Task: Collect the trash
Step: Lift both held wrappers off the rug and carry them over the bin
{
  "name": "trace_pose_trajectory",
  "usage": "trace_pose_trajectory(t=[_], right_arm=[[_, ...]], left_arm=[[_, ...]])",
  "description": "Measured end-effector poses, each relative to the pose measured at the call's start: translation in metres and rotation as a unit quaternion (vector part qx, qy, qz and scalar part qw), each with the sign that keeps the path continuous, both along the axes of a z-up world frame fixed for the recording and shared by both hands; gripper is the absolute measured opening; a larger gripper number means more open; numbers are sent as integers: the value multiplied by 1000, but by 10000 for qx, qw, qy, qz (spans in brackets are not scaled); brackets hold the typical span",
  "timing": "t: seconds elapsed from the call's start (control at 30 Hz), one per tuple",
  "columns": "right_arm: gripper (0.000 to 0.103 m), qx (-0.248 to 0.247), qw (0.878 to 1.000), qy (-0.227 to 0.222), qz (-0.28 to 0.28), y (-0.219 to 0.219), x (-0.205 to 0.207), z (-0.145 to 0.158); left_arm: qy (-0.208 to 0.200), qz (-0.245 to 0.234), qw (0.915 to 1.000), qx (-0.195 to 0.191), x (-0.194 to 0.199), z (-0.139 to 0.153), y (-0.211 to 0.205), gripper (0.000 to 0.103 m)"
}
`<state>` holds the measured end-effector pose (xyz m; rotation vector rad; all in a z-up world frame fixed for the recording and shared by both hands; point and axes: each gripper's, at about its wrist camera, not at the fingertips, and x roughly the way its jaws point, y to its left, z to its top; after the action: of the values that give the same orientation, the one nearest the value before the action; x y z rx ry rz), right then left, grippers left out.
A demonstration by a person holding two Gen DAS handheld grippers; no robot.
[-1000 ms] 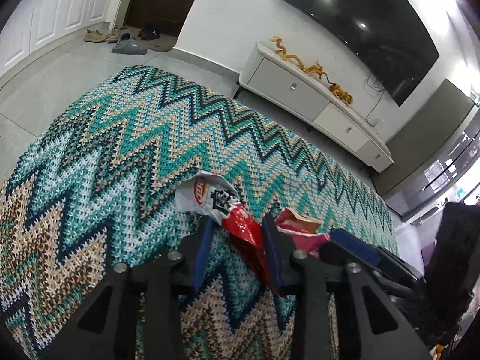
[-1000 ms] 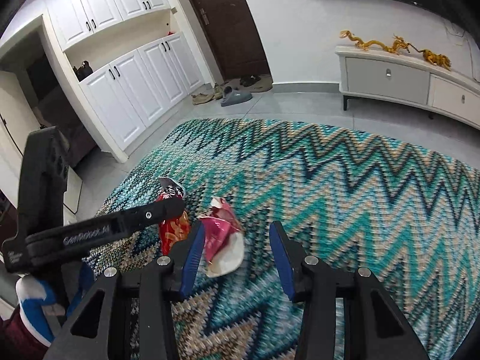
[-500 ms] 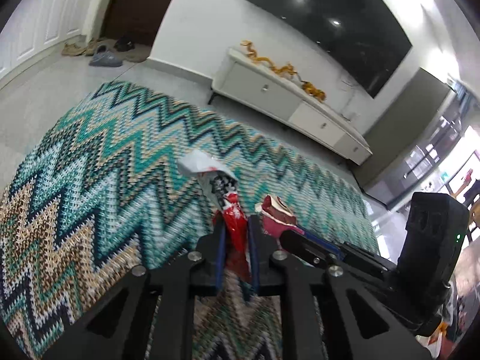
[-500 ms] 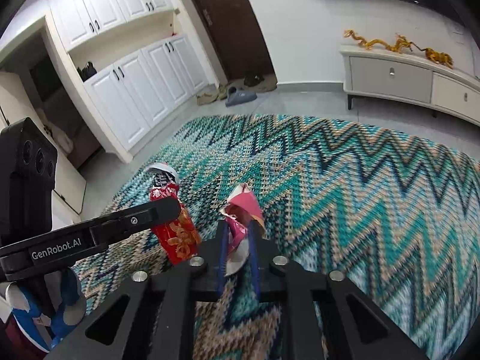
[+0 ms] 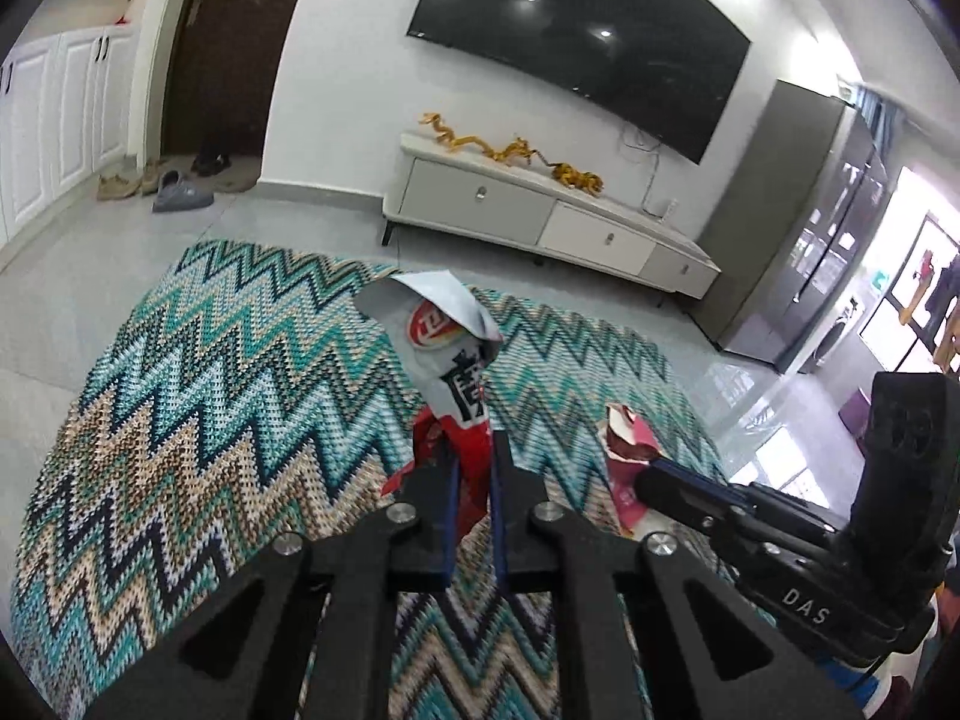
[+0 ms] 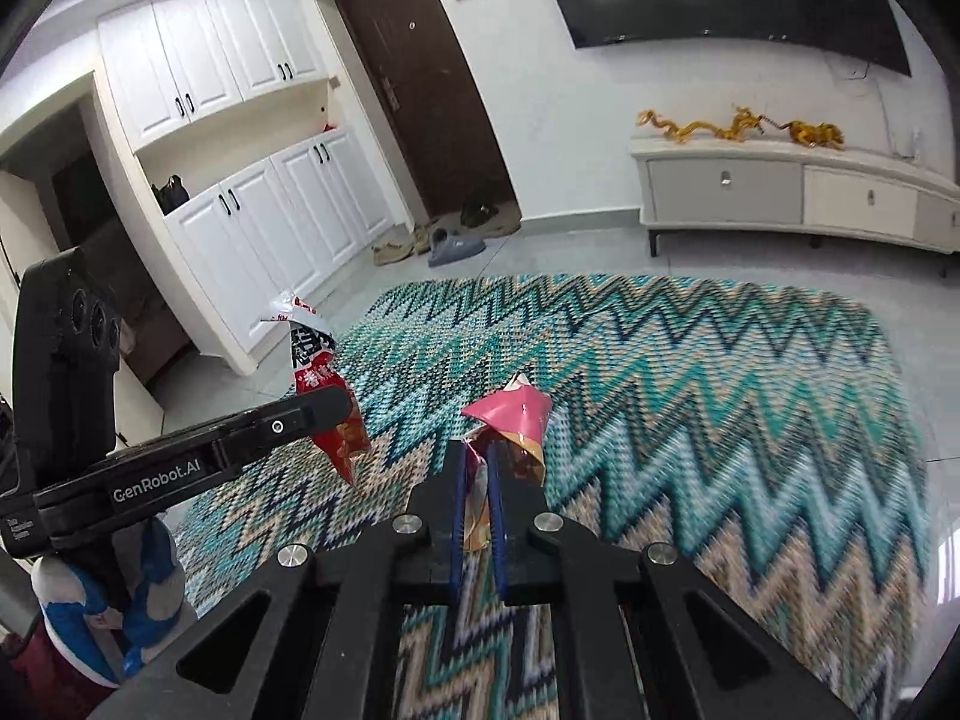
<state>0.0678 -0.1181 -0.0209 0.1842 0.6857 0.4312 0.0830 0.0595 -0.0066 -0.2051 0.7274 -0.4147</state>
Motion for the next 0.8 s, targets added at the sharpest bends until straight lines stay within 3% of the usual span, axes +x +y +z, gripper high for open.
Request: trace_pose_trajectory(t=[0.17, 0.43, 0.8], right_arm=[[7, -29, 9997, -171, -156, -7, -37, 15], [7, 10, 9981, -420, -446, -29, -85, 32], [7, -10, 9946, -749, -716, -50, -129, 53]], left_arm=[[-127, -99, 9998, 74, -27, 13, -7, 8], [-429, -240, 9975, 500, -69, 27, -36, 8], [-849, -293, 9925, 834, -106, 47, -66, 8]])
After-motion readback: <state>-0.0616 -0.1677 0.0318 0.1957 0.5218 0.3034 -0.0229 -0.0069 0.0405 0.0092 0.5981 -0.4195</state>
